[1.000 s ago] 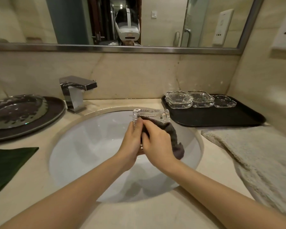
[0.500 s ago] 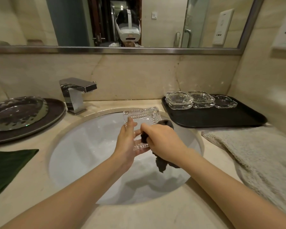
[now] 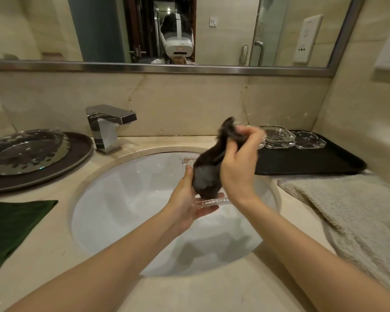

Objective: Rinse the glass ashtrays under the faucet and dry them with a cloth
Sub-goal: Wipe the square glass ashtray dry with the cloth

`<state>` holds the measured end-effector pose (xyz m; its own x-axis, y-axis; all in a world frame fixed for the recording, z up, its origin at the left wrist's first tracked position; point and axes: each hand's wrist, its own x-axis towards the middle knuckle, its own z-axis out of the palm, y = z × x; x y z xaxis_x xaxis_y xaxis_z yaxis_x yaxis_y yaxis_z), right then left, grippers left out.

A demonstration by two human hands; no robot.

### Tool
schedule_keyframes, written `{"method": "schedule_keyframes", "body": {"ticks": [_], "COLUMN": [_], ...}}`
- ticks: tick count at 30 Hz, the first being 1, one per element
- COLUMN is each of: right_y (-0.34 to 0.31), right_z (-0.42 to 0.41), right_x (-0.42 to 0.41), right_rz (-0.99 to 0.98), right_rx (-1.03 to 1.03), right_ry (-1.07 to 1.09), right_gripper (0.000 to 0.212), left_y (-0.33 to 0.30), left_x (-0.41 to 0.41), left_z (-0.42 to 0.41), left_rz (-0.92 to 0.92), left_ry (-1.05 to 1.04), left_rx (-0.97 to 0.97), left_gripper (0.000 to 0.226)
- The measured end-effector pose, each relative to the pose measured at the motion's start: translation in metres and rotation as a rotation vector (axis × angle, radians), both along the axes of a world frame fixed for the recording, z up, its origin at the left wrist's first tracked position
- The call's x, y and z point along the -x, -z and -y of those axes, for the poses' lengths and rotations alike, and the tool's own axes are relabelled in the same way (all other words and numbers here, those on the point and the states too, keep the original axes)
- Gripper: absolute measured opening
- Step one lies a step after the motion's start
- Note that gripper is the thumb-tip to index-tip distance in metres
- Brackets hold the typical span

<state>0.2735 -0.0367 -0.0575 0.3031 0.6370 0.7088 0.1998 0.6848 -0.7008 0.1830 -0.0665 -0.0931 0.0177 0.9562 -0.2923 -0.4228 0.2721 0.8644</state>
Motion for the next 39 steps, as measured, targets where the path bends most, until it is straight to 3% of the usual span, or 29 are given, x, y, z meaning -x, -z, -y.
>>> {"method": "schedule_keyframes", "body": {"ticks": [4, 5, 7, 10, 15, 20, 26, 30, 33, 36, 39], "right_y": [0.037, 0.038, 0.03, 0.026, 0.027, 0.021, 0.015, 0.017, 0.026, 0.025, 0.028], "right_z": [0.005, 0.006, 0.009, 0.01, 0.012, 0.01, 0.01, 0.011, 0.008, 0.001, 0.001], "right_x": [-0.001, 0.001, 0.005, 0.006, 0.006, -0.002, -0.011, -0.019, -0.015, -0.012, -0.011], "right_rz": [0.959, 1.125, 1.263, 1.159, 0.917, 0.988, 1.249, 1.528, 1.575, 1.46, 1.331], "right_rx": [-0.004, -0.001, 0.101, 0.254, 0.301, 0.338, 0.297, 0.057, -0.012, 0.003, 0.01], "right_ry": [-0.012, 0.038, 0.085, -0.026, -0.243, -0.383, -0.262, -0.004, 0.074, 0.191, 0.226], "right_gripper": [0.018, 0.021, 0.028, 0.042, 0.054, 0.045, 0.044, 0.028, 0.021, 0.023, 0.007], "left_y": [0.004, 0.004, 0.004, 0.002, 0.0, 0.003, 0.006, 0.007, 0.005, 0.004, 0.006], "left_x": [0.006, 0.008, 0.011, 0.013, 0.012, 0.012, 0.007, 0.008, 0.01, 0.01, 0.007], "left_z": [-0.003, -0.003, -0.006, -0.007, -0.006, -0.004, -0.003, -0.004, -0.005, -0.003, -0.001], "left_rz": [-0.066, -0.089, -0.131, -0.245, -0.25, -0.242, -0.332, -0.409, -0.394, -0.332, -0.316], "left_ry": [-0.057, -0.087, -0.132, -0.19, -0.169, -0.208, -0.193, -0.186, -0.187, -0.179, -0.166], "left_rx": [-0.066, -0.078, -0.114, -0.196, -0.246, -0.197, -0.233, -0.271, -0.294, -0.284, -0.251], "left_gripper": [0.05, 0.049, 0.048, 0.043, 0.04, 0.04, 0.037, 0.027, 0.024, 0.023, 0.024]}}
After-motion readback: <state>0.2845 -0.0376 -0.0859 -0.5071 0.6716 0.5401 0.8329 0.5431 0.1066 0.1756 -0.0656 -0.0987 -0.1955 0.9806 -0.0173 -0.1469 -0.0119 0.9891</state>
